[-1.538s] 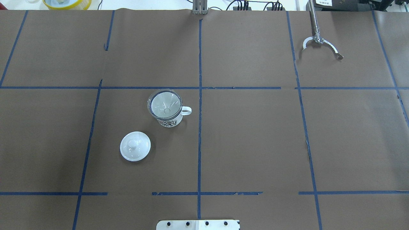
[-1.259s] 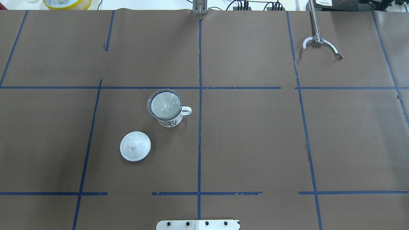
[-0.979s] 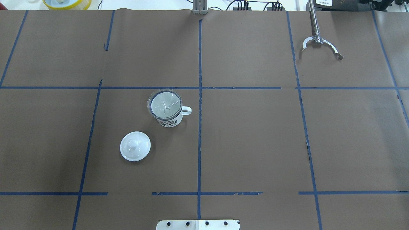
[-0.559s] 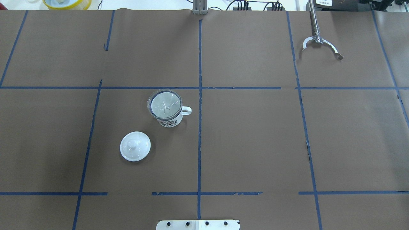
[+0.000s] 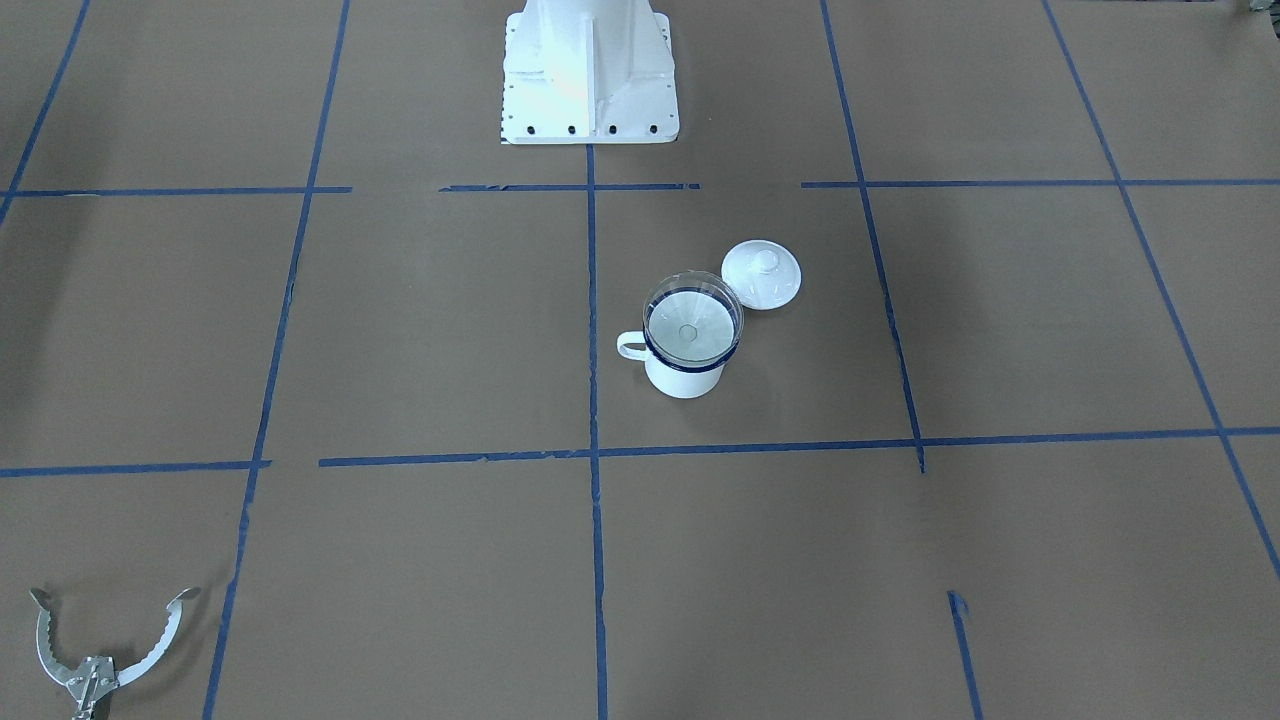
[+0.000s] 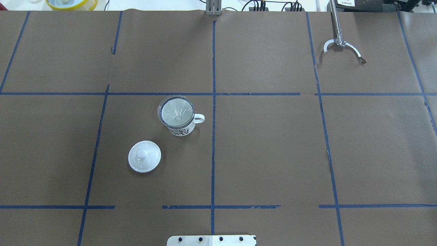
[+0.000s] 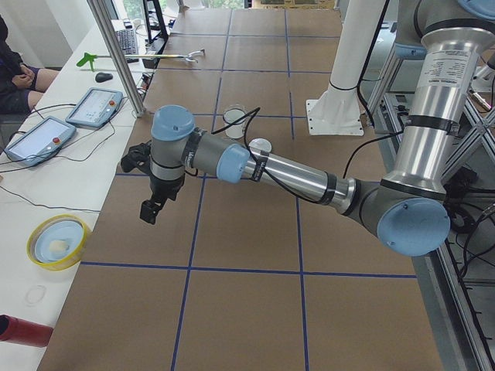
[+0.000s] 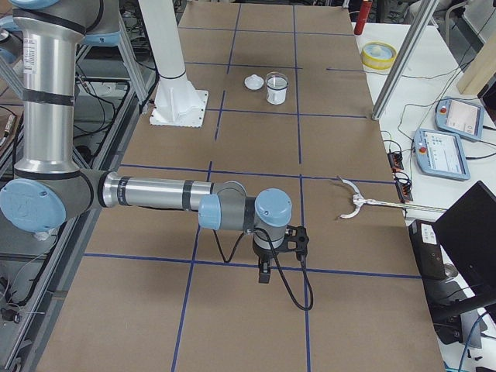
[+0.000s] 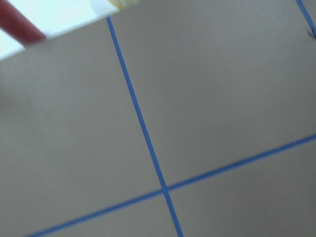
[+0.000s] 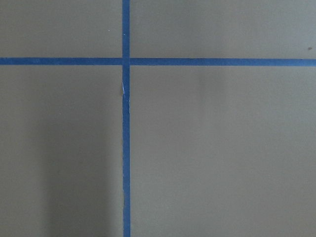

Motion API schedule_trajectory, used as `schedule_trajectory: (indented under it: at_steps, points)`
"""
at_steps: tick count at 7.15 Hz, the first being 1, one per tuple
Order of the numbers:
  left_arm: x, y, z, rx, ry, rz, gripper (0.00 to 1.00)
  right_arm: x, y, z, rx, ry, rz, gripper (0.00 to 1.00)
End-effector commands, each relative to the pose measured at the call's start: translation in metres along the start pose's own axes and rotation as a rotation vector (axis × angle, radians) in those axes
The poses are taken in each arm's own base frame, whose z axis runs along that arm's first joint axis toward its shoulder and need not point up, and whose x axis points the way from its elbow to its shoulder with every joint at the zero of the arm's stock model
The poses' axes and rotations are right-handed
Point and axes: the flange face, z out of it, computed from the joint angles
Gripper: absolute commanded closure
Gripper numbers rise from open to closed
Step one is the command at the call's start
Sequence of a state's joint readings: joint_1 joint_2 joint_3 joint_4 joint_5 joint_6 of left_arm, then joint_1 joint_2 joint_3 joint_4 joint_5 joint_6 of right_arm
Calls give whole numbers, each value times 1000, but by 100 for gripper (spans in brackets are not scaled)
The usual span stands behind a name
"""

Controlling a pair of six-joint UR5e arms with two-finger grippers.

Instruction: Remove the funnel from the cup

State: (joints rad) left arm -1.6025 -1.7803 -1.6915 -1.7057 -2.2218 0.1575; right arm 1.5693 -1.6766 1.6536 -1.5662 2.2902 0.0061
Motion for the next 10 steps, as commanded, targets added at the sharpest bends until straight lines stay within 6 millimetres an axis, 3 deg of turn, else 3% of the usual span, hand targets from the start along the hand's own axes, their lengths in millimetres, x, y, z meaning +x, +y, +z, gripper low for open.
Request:
schedule_trajectory:
  at_steps: [1, 2, 5, 7, 9, 10]
  points:
    - [27, -26, -22, 112, 136, -150, 0, 0, 0, 0, 0, 0, 0, 0]
    - [57, -53, -28, 147, 205, -208, 0, 0, 0, 0, 0, 0, 0, 0]
    - [281, -142, 17, 85, 302, -278, 0, 0, 0, 0, 0, 0, 0, 0]
    - [393, -172, 16, -52, 379, -574, 0, 0, 0, 0, 0, 0, 0, 0]
    - [526, -204, 12, -221, 259, -736, 0, 0, 0, 0, 0, 0, 0, 0]
    - [561, -219, 13, -262, 229, -808, 0, 0, 0, 0, 0, 0, 0, 0]
